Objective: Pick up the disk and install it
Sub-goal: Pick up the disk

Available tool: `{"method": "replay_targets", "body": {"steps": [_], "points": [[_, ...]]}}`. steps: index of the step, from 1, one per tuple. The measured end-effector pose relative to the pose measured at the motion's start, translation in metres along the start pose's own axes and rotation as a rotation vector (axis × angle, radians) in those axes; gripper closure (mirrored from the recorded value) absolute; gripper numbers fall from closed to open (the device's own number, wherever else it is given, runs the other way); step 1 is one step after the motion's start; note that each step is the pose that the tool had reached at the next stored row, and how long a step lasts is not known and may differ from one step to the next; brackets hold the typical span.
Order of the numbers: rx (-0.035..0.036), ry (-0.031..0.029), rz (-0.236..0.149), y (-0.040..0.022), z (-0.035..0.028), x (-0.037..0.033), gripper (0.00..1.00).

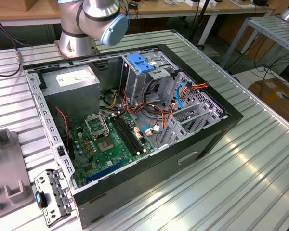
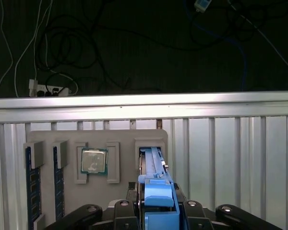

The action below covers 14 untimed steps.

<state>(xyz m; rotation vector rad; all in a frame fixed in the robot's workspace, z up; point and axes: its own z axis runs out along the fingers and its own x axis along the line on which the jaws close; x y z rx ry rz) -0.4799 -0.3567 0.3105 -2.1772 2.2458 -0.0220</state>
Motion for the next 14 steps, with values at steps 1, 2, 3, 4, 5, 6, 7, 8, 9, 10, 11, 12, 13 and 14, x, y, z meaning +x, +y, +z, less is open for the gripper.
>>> {"method": "replay_targets", "body": {"steps": [1, 2, 3, 4, 5, 6, 7, 8, 9, 10, 11, 12, 13, 14], "points": [[0.0002, 0.0007, 0.0, -0.0001, -0.002, 0.0, 0.63], [0.0003, 0.0012, 0.0, -0.0001, -0.0035, 0.0, 0.63], [0.0006, 0.0015, 0.0, -0.0001, -0.0045, 0.0, 0.63], [0.0007, 0.002, 0.0, -0.0001, -0.0057, 0.0, 0.63], [0.0008, 0.0025, 0.0, -0.0002, -0.0069, 0.0, 0.63], [0.001, 0.0031, 0.0, -0.0002, -0.008, 0.0, 0.63], [0.0011, 0.0038, 0.0, -0.0002, -0.0093, 0.0, 0.63], [0.0013, 0.0045, 0.0, -0.0003, -0.0105, 0.0, 0.63], [0.0013, 0.0053, 0.0, -0.0003, -0.0117, 0.0, 0.63], [0.0016, 0.0064, 0.0, -0.0003, -0.0134, 0.0, 0.63], [0.0017, 0.0073, 0.0, -0.0004, -0.0148, 0.0, 0.63], [0.0018, 0.0082, 0.0, -0.0004, -0.0164, 0.0, 0.63], [0.002, 0.0088, 0.0, -0.0005, -0.0176, 0.0, 0.63], [0.0022, 0.0098, 0.0, -0.0005, -0.0196, 0.0, 0.63]]}}
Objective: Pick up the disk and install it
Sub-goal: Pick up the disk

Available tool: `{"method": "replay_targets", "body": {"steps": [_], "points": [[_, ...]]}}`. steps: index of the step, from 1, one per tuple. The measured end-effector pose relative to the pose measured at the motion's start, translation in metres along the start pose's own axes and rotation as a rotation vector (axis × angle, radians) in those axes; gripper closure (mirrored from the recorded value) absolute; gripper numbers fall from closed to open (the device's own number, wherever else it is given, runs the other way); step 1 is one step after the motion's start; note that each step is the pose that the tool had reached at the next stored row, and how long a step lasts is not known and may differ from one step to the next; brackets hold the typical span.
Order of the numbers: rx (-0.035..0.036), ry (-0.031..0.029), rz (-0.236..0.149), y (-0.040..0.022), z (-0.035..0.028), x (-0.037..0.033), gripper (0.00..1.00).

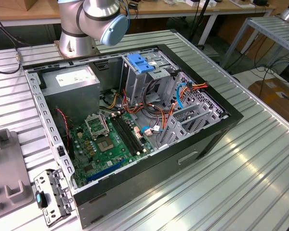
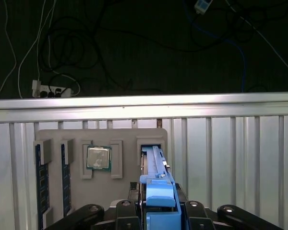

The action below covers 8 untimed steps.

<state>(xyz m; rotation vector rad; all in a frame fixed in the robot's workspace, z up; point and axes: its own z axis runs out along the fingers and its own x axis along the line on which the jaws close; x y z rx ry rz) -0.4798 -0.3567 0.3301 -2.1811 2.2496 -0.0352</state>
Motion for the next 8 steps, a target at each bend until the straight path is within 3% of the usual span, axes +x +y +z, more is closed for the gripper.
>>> {"method": "replay_targets", "body": {"steps": [8], "points": [[0.0011, 0.0047, 0.0, -0.0003, -0.0107, 0.0001, 0.63]]}}
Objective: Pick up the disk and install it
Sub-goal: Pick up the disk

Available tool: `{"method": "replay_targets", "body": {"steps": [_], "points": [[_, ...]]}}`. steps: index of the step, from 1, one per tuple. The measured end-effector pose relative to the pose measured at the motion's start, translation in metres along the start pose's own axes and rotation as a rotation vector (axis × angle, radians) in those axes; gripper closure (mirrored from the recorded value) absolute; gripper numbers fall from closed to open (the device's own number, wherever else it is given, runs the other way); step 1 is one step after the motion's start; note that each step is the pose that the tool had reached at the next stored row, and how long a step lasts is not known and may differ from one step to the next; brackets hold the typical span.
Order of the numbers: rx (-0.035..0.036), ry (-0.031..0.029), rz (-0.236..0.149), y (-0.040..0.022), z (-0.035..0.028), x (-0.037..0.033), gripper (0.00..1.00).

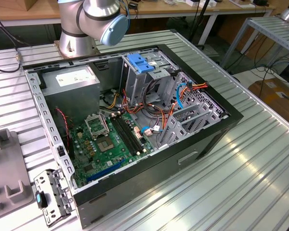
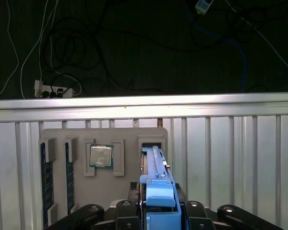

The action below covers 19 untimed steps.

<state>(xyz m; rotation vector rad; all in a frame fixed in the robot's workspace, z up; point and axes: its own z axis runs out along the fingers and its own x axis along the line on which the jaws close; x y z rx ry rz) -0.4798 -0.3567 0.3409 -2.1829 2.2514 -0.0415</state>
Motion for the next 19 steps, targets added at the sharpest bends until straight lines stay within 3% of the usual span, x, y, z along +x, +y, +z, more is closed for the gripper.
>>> {"method": "replay_targets", "body": {"steps": [19], "points": [[0.0005, -0.0009, 0.0, -0.0002, -0.0079, 0.0001, 0.63]]}}
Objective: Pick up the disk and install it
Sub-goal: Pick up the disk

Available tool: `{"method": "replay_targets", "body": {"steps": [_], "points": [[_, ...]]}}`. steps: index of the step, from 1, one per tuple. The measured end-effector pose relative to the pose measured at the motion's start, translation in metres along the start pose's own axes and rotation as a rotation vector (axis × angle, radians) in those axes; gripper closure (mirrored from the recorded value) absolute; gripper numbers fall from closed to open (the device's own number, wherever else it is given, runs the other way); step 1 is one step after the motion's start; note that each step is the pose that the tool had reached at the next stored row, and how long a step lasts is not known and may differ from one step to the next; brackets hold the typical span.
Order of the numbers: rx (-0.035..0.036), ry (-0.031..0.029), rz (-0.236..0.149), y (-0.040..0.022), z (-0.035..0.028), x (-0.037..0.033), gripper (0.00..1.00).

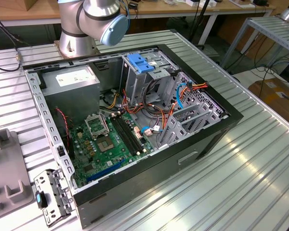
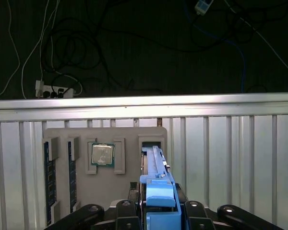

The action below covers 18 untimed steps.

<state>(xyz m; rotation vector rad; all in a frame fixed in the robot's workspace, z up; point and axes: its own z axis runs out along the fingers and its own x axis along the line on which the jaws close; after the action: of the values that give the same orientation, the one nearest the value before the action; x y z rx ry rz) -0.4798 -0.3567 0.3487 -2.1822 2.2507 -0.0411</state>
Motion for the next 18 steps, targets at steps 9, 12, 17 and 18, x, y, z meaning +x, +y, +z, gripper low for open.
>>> {"method": "replay_targets", "body": {"steps": [9, 12, 17, 18], "points": [[-0.0001, -0.0013, 0.0, -0.0001, -0.0052, 0.0001, 0.63], [0.0, -0.0021, 0.0, -0.0001, -0.0068, 0.0001, 0.63], [-0.0002, -0.0032, 0.0, -0.0002, -0.0098, 0.0002, 0.63], [-0.0001, -0.0036, 0.0, -0.0002, -0.0104, 0.0002, 0.63]]}}
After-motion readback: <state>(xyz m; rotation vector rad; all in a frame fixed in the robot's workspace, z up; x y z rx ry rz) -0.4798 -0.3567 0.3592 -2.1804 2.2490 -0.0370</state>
